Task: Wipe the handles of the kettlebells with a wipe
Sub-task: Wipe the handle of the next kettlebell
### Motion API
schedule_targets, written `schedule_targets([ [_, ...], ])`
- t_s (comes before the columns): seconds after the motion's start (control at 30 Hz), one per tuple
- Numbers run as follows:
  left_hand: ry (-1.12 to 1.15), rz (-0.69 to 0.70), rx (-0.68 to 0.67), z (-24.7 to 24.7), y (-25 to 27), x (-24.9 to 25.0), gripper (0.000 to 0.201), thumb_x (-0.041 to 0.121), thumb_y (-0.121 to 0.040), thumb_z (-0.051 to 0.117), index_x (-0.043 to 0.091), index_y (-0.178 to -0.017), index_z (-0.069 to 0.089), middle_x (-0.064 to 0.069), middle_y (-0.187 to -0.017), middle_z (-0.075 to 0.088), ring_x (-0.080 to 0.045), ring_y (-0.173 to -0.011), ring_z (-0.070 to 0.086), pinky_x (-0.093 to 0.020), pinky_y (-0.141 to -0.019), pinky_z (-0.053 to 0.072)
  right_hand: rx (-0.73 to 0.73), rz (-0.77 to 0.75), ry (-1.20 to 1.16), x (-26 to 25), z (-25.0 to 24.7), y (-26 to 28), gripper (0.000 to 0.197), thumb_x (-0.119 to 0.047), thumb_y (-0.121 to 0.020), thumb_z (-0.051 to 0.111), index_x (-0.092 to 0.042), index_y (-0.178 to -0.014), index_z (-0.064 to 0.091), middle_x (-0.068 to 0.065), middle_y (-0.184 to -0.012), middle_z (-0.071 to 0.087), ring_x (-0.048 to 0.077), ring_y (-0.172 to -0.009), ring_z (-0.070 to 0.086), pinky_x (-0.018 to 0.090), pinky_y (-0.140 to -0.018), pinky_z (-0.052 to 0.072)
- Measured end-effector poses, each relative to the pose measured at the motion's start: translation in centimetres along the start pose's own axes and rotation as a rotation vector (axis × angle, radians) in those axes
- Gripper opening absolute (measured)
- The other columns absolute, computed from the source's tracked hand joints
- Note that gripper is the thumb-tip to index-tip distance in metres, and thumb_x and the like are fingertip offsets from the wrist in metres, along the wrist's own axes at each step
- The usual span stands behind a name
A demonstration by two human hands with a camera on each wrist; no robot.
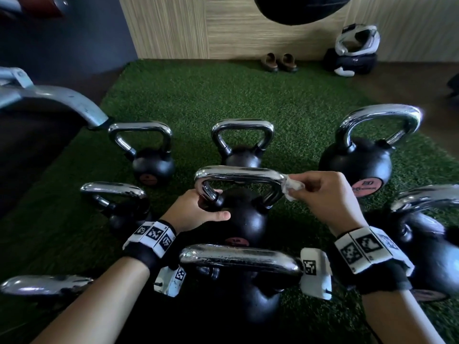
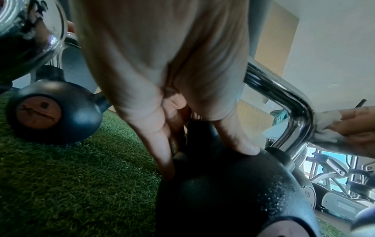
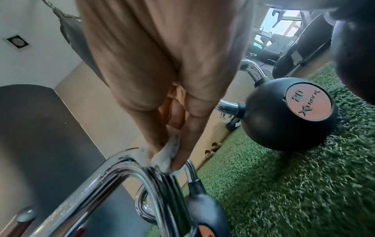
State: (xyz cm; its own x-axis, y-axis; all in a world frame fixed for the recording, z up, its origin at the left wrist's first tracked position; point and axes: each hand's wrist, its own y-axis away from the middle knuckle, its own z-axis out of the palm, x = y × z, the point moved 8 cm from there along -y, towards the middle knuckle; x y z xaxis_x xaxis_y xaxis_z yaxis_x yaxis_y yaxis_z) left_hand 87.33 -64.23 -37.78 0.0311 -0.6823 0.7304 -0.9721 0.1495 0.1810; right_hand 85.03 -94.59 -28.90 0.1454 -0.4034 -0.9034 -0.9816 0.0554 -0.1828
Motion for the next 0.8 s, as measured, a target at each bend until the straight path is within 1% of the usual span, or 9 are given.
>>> schedule_targets([
  [0.23,-0.002,-0.051,0.029,-0.2,0.5,0.2,0.096,0.085,-0.042,0.08,0.045,-0.129,0.066,0.019,-0.123,0.072,-0.002,-0.12,0.064,-0.035,-0.111,0.049,-0.023,0.243,-0.24,5.5,3.0,0.4,0.027,0.007,-0.073,0.085,-0.015,-0.085,0.076,0.009,-0.086,0.08,0.024,-0.08,0.075,0.039,-0.082,0.06],
  [0.37,-0.048,-0.084,0.047,-0.2,1.4,0.5,0.096,0.087,-0.046,0.076,0.04,-0.13,0.066,0.016,-0.124,0.072,-0.006,-0.12,0.064,-0.035,-0.109,0.05,-0.021,0.306,-0.253,7.1,4.6,1.2,0.021,0.003,-0.074,0.086,-0.014,-0.083,0.077,0.007,-0.082,0.08,0.029,-0.084,0.077,0.052,-0.091,0.06],
  [0.43,-0.11,-0.123,0.02,-0.4,1.7,0.6,0.088,0.084,-0.054,0.077,0.035,-0.126,0.067,0.013,-0.119,0.072,-0.009,-0.113,0.066,-0.032,-0.101,0.053,-0.01,0.286,-0.19,6.8,4.0,1.4,0.019,-0.007,-0.072,0.09,-0.019,-0.082,0.08,0.003,-0.081,0.08,0.026,-0.085,0.078,0.051,-0.09,0.061],
  [0.53,-0.228,-0.173,0.038,-2.4,2.1,1.4,0.043,0.056,-0.07,0.088,0.026,-0.097,0.073,0.006,-0.099,0.076,-0.012,-0.095,0.071,-0.021,-0.075,0.051,0.007,0.217,-0.102,5.1,1.9,1.8,0.021,-0.016,-0.069,0.093,-0.028,-0.082,0.082,-0.002,-0.079,0.08,0.021,-0.079,0.077,0.05,-0.087,0.062],
  [0.6,-0.23,-0.156,0.207,-5.6,3.0,2.8,0.014,0.025,-0.08,0.086,0.027,-0.086,0.073,0.003,-0.092,0.079,-0.012,-0.09,0.073,-0.008,-0.062,0.042,0.003,0.135,-0.101,2.8,0.4,2.0,0.025,-0.018,-0.067,0.094,-0.028,-0.086,0.082,-0.002,-0.081,0.08,0.026,-0.082,0.077,0.053,-0.088,0.061],
  [0.63,-0.206,-0.108,0.323,-7.5,3.6,3.7,0.014,0.015,-0.084,0.08,0.026,-0.092,0.076,0.002,-0.094,0.079,-0.009,-0.086,0.072,-0.002,-0.059,0.039,0.001,0.089,-0.111,1.5,-0.2,2.0,0.026,-0.018,-0.066,0.094,-0.026,-0.087,0.081,-0.001,-0.081,0.08,0.029,-0.083,0.077,0.053,-0.089,0.061],
  [0.7,-0.122,0.055,0.514,-11.0,5.2,6.6,0.02,0.012,-0.09,0.074,0.021,-0.107,0.079,0.005,-0.099,0.08,0.0,-0.078,0.07,0.004,-0.066,0.041,0.002,-0.007,-0.137,-1.5,-1.1,1.5,0.028,-0.018,-0.064,0.095,-0.02,-0.085,0.077,0.001,-0.081,0.08,0.032,-0.08,0.076,0.05,-0.084,0.06],
  [0.73,-0.053,0.133,0.539,-12.0,5.9,8.3,0.021,0.016,-0.092,0.074,0.023,-0.111,0.079,0.008,-0.099,0.08,0.001,-0.078,0.072,0.003,-0.073,0.045,0.002,-0.056,-0.149,-3.2,-1.3,1.1,0.029,-0.019,-0.063,0.095,-0.02,-0.083,0.075,0.002,-0.081,0.079,0.03,-0.077,0.075,0.046,-0.079,0.06],
  [0.8,0.166,0.256,0.439,-12.3,6.4,11.9,0.021,0.02,-0.096,0.071,0.023,-0.116,0.077,0.006,-0.102,0.08,-0.007,-0.089,0.077,-0.018,-0.086,0.059,-0.013,-0.161,-0.174,-6.2,-1.3,0.4,0.032,-0.029,-0.06,0.095,-0.023,-0.08,0.071,0.002,-0.079,0.077,0.022,-0.07,0.071,0.039,-0.072,0.057],
])
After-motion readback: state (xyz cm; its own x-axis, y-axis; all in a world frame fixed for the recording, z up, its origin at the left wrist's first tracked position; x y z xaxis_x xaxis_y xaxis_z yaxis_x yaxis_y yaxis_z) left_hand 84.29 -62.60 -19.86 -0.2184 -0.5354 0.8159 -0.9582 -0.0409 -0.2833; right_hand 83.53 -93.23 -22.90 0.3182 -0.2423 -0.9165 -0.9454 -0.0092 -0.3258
